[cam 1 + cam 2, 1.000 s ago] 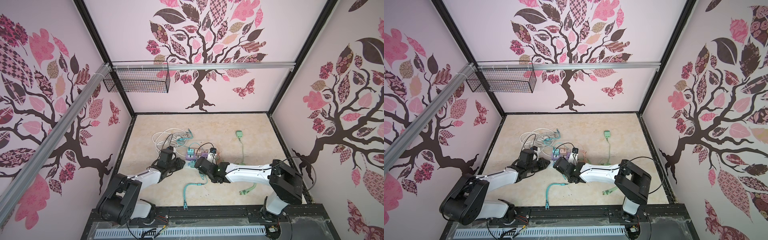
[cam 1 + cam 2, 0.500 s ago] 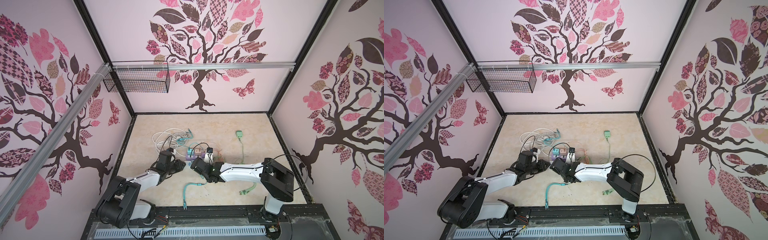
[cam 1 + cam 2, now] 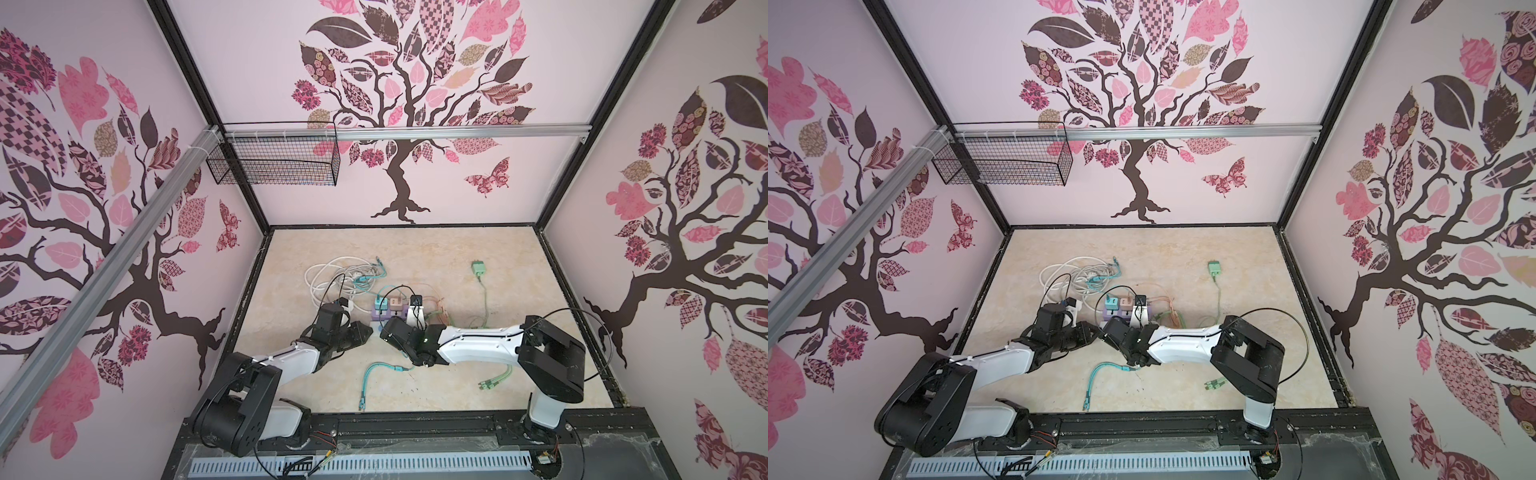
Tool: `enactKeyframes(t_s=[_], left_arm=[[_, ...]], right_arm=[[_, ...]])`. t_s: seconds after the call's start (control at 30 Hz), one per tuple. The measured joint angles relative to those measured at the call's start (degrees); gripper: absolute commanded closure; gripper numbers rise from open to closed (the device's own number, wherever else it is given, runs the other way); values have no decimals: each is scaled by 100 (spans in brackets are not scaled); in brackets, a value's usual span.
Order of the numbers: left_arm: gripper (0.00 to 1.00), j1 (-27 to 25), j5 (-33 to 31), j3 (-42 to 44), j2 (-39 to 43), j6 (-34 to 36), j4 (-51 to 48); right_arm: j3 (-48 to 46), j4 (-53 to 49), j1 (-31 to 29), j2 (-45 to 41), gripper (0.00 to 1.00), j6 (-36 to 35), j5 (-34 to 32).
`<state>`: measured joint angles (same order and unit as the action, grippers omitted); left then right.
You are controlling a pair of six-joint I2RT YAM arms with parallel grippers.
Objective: Insert the plug
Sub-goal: 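Press the mint-green charger's prongs down into the white strip socket with the right gripper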
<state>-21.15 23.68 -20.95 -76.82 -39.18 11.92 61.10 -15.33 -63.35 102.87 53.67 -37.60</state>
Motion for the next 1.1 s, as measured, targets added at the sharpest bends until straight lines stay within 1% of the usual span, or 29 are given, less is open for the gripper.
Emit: enactKeyframes(t_s=[0.23,0.57,0.77,0.83,1.07,1.1], left_arm=[[81,-20,92,79,142,-52,-57],[82,-37,107,79,407,-50,-278],[82,-37,90,79,520,-50,-507],[82,-37,76,79,557,-50,-564],[82,-37,-7,76,590,-48,-748],[82,-37,-24,76,599,-48,-776]], right_arm=[[243,-142,-7,243,92,-315,-179],[258,-28,-24,326,93,-356,-302],[221,17,-20,293,88,-380,-291],[221,13,-11,280,84,-400,-267],[195,-22,35,151,78,-511,2],[190,-42,50,122,75,-529,57]])
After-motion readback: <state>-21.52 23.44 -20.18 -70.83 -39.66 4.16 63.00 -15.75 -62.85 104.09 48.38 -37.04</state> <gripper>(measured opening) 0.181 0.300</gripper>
